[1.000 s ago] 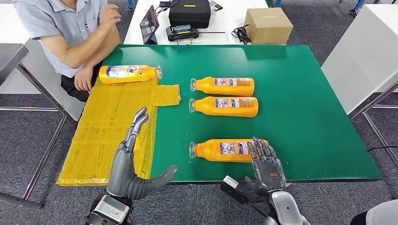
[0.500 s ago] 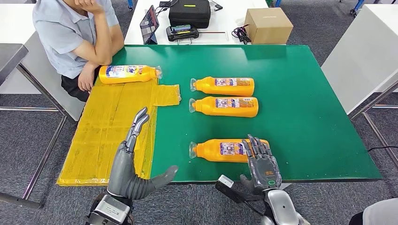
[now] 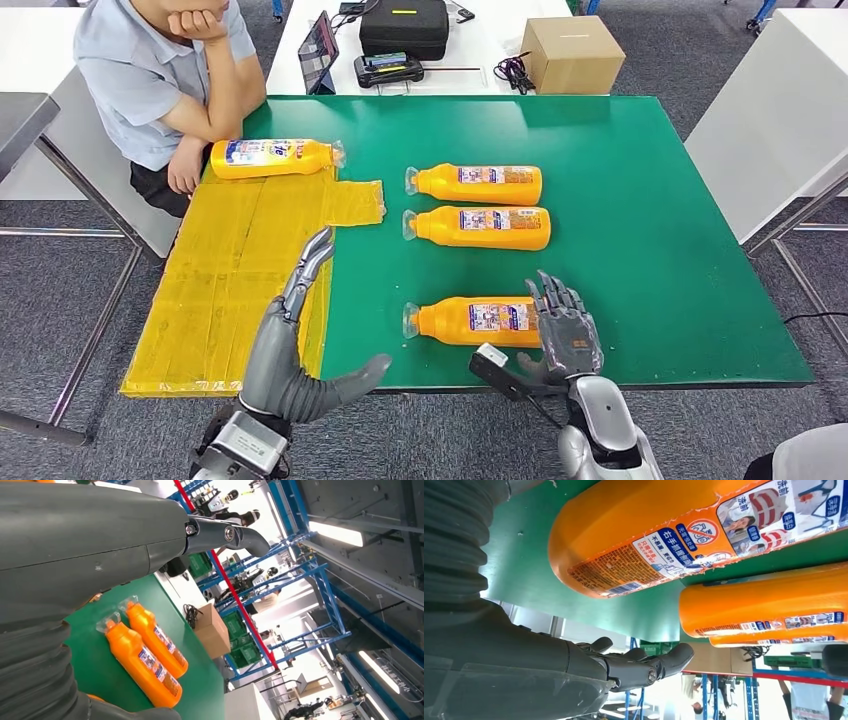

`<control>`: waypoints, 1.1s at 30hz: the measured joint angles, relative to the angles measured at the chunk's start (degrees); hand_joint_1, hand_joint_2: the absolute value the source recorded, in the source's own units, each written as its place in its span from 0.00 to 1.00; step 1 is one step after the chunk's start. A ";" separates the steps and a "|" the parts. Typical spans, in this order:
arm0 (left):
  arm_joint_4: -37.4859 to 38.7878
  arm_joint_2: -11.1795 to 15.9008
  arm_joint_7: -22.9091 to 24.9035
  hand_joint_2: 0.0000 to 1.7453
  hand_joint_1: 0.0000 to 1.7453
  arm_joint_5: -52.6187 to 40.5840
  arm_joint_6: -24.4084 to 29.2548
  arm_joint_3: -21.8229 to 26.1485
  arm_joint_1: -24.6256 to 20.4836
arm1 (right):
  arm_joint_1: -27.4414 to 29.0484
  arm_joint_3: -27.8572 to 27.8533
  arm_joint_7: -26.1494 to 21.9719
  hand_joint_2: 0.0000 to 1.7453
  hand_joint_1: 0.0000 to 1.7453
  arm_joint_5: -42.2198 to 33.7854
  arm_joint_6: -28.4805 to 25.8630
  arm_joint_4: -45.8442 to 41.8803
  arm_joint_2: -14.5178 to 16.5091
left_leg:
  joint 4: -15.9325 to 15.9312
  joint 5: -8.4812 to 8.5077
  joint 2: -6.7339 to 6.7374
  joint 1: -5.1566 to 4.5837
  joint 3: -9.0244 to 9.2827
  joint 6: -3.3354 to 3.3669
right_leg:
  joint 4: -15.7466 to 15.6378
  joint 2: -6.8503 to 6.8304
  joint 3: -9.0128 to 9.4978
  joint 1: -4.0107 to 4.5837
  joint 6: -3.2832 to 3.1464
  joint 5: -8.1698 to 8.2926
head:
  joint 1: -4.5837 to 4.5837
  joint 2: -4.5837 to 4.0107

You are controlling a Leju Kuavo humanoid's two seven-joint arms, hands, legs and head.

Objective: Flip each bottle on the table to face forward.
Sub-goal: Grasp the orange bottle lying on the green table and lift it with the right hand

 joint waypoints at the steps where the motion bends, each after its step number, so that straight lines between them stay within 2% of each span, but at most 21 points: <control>1: 0.09 0.03 0.00 1.00 0.00 0.02 -0.01 -0.05 -0.09 | -0.15 -0.02 -0.09 1.00 0.00 -0.02 -0.05 0.23 0.04 | 0.00 0.00 0.00 0.00 -0.01 0.00 | 0.00 0.00 0.00 0.00 0.00 0.00 | 0.00 0.00; 10: 1.02 0.43 -0.02 1.00 0.00 0.15 0.00 -1.16 -0.95 | -2.15 -0.05 -0.20 1.00 0.00 -0.51 1.52 2.85 0.78 | 0.00 0.00 0.00 0.00 -0.01 0.00 | 0.00 0.00 0.00 0.00 0.00 0.00 | 0.01 0.00; 24: 2.37 0.44 0.00 1.00 0.00 1.02 -0.61 -1.31 -1.78 | -4.33 0.12 -0.28 1.00 0.00 -2.14 4.47 7.74 0.17 | 0.00 0.00 -0.01 0.00 -0.02 0.00 | 0.00 0.00 0.00 0.00 0.00 0.00 | 0.00 0.00; 33: 2.60 0.45 0.00 1.00 0.00 0.90 -0.90 -1.31 -1.90 | -6.82 2.83 1.69 1.00 0.00 -5.66 9.50 8.49 -2.25 | 0.00 0.02 0.00 -0.01 0.02 0.02 | 0.00 0.00 0.04 0.00 0.01 0.01 | 0.01 0.00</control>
